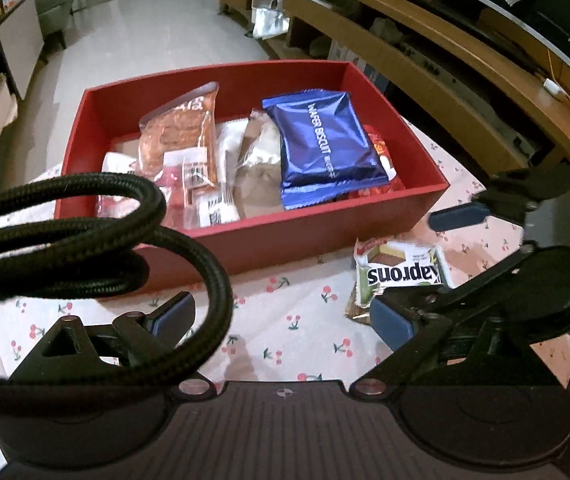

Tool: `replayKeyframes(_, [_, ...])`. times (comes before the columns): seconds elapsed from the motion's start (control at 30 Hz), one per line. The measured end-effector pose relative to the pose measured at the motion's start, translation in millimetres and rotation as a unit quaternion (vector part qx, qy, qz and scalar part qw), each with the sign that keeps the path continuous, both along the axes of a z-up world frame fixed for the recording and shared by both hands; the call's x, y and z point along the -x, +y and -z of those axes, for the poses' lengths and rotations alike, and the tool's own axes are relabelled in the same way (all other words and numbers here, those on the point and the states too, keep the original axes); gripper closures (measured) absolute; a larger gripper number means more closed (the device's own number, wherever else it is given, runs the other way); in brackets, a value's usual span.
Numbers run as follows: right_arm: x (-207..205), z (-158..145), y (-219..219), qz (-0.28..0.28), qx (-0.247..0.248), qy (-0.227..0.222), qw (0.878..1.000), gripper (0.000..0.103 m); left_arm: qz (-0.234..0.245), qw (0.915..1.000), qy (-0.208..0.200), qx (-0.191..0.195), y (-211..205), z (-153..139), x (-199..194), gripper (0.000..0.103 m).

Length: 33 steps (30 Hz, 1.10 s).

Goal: Organize snacks
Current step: 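Move the right tool to the Kaprons packet while the left tool reaches the gold packet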

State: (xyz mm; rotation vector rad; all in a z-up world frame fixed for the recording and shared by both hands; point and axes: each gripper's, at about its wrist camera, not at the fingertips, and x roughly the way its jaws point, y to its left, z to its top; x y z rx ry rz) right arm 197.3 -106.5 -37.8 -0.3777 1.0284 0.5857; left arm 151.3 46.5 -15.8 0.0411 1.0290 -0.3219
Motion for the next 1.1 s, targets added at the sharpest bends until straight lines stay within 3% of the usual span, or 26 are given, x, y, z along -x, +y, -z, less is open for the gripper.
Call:
replayKeyframes(0.2, [-10, 10, -1, -0.012, -0.034, 0.031, 0.999, 0.0, 0.003, 0.9999, 0.012, 0.002, 2, 6, 1, 0.006])
replayKeyframes(0.47, [13, 11, -10, -0.02, -0.001, 0.033, 0.999, 0.0, 0.005, 0.9998, 0.017, 0.004, 1, 8, 1, 0.005])
replayKeyframes(0.73, [-9, 21, 11, -0.015, 0.01, 0.036, 0.999, 0.002, 0.009, 0.9993, 0.032, 0.016, -3, 13, -1, 0.005])
replayKeyframes(0.8, [-8, 19, 8, 0.0, -0.012, 0.055, 0.998, 0.015, 0.01, 0.9993, 0.033, 0.016, -2, 14, -2, 0.005])
replayKeyframes(0.83, [-5, 16, 6, 0.011, -0.015, 0.056, 0.998, 0.017, 0.009, 0.9992, 0.035, 0.017, -2, 14, -2, 0.005])
replayKeyframes(1.1, [23, -24, -44, 0.11, -0.039, 0.014, 0.993, 0.017, 0.02, 0.9979, 0.054, 0.031, -23, 23, 2, 0.004])
